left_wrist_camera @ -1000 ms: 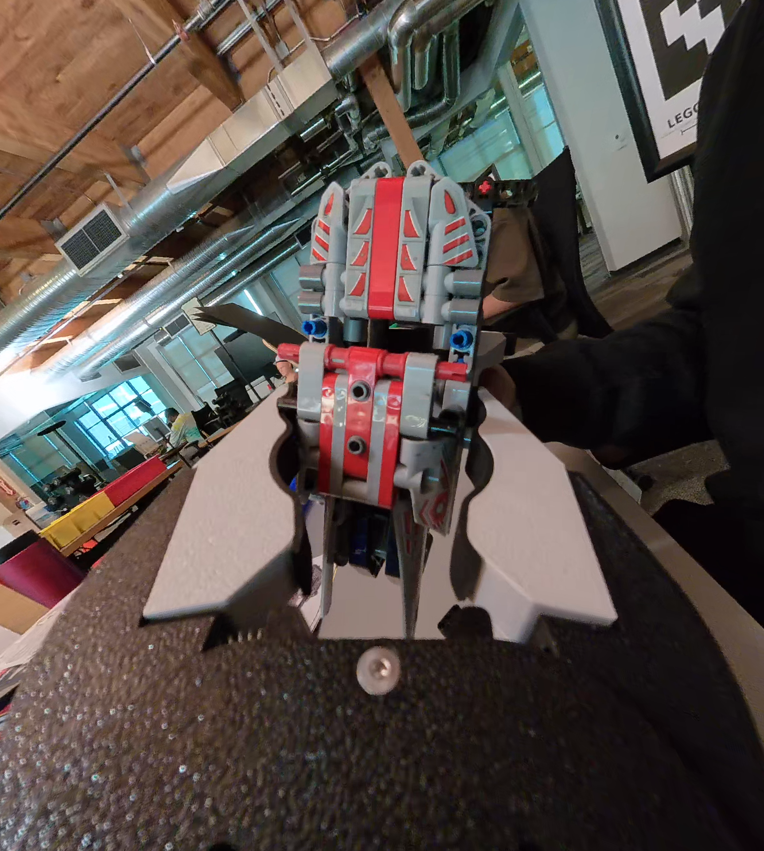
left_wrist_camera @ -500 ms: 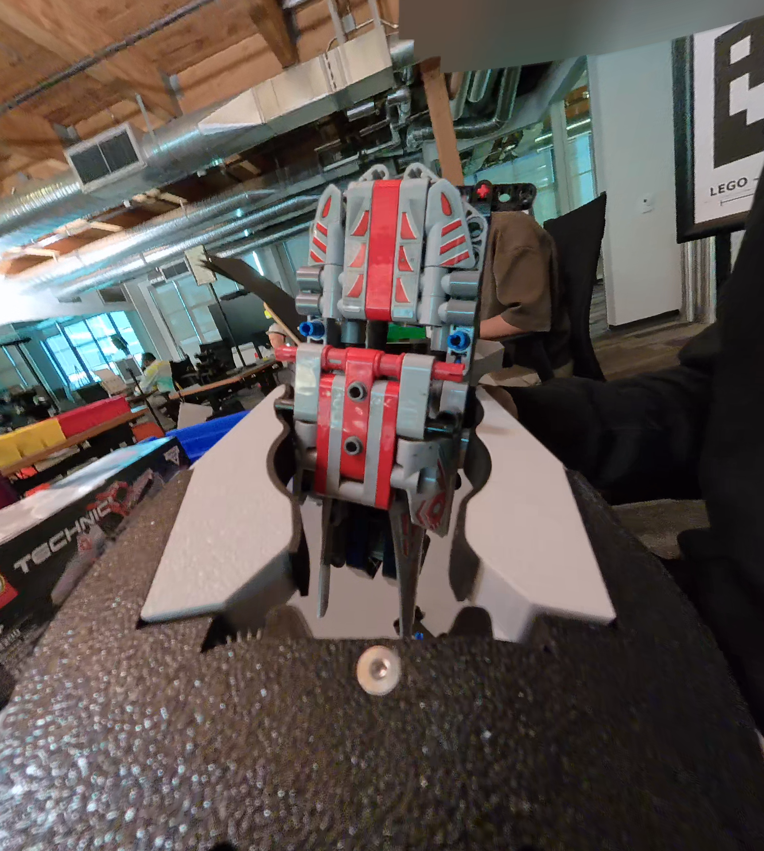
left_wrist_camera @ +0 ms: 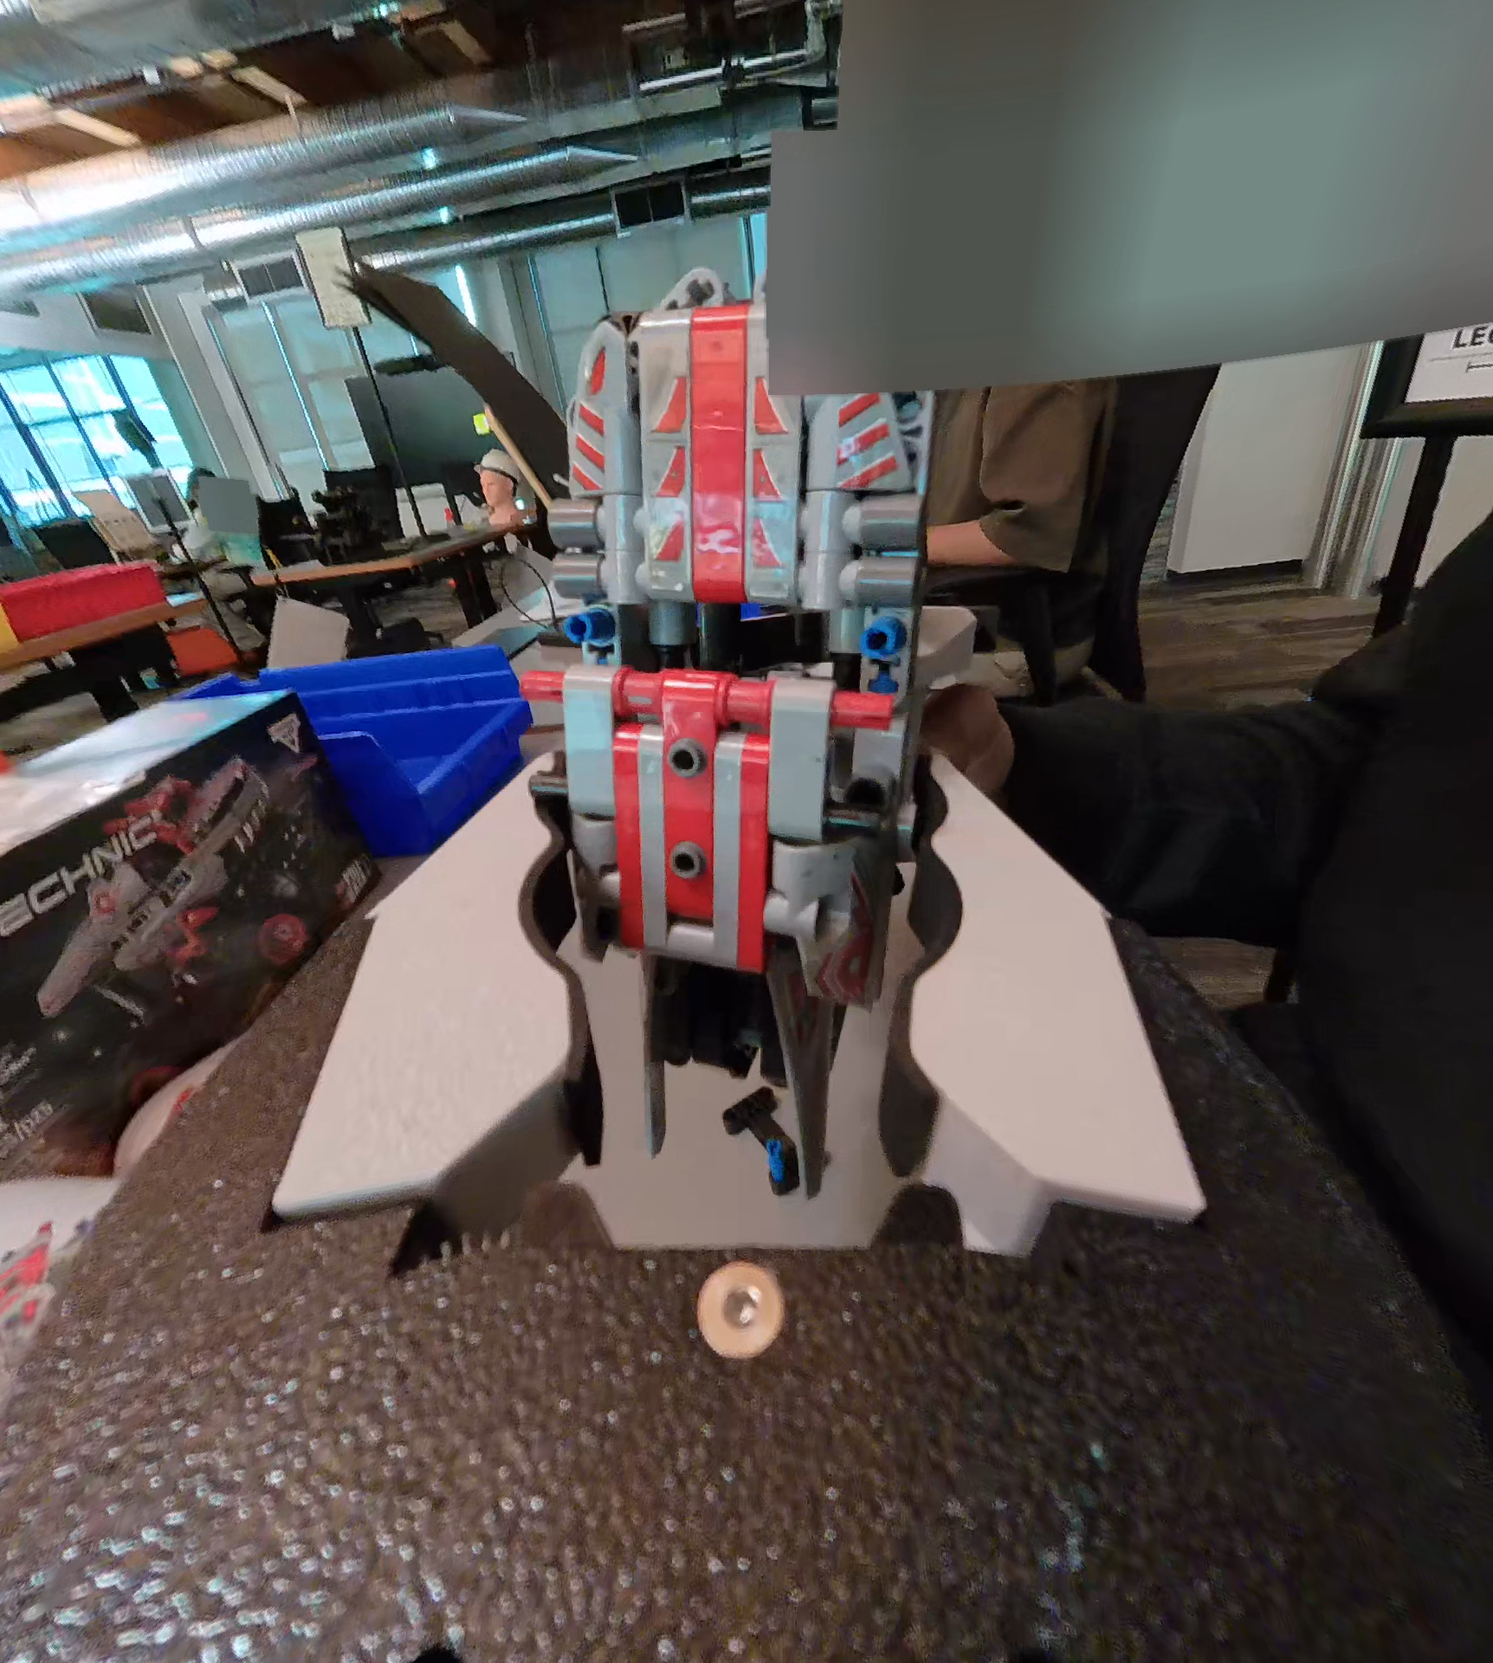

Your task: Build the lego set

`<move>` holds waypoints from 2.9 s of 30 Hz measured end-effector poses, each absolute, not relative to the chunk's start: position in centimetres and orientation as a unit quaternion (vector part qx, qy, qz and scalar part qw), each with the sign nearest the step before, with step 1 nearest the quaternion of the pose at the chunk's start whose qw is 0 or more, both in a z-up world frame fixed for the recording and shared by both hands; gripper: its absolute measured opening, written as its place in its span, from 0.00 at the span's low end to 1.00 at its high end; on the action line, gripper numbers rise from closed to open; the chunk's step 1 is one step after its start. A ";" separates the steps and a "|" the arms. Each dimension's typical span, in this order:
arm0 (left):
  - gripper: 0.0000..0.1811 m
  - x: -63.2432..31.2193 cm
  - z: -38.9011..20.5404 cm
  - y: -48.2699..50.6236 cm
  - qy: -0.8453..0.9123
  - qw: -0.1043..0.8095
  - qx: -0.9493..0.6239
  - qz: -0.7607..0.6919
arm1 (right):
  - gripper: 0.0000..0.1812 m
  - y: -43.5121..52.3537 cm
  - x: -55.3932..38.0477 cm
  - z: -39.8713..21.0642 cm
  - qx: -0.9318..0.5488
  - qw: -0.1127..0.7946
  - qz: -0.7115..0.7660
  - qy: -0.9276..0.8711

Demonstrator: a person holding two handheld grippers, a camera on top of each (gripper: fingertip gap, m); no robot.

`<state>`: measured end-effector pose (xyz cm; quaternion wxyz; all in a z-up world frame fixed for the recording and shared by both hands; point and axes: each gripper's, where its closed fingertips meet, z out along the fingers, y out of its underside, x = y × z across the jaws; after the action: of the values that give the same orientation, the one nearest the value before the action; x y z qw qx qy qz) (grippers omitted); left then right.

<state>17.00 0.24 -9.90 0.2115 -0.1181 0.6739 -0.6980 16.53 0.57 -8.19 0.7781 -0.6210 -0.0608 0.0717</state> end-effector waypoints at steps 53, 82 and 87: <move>0.39 16.2 -9.0 -0.3 0.665 0.248 -0.117 -0.695 | 0.29 0.4 15.2 -7.0 -0.610 0.786 0.056 -0.082; 0.39 17.1 -9.8 0.1 0.628 0.184 -0.155 -0.741 | 0.31 0.5 16.7 -7.7 -0.643 0.760 0.086 -0.035; 0.38 17.0 -10.2 -0.1 0.616 0.162 -0.162 -0.754 | 0.33 0.5 16.8 -8.1 -0.657 0.749 0.081 -0.036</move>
<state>17.04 -0.11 -10.25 0.1620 -0.1615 0.6164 -0.7535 16.76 0.47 -8.11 0.7487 -0.6570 -0.0358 0.0806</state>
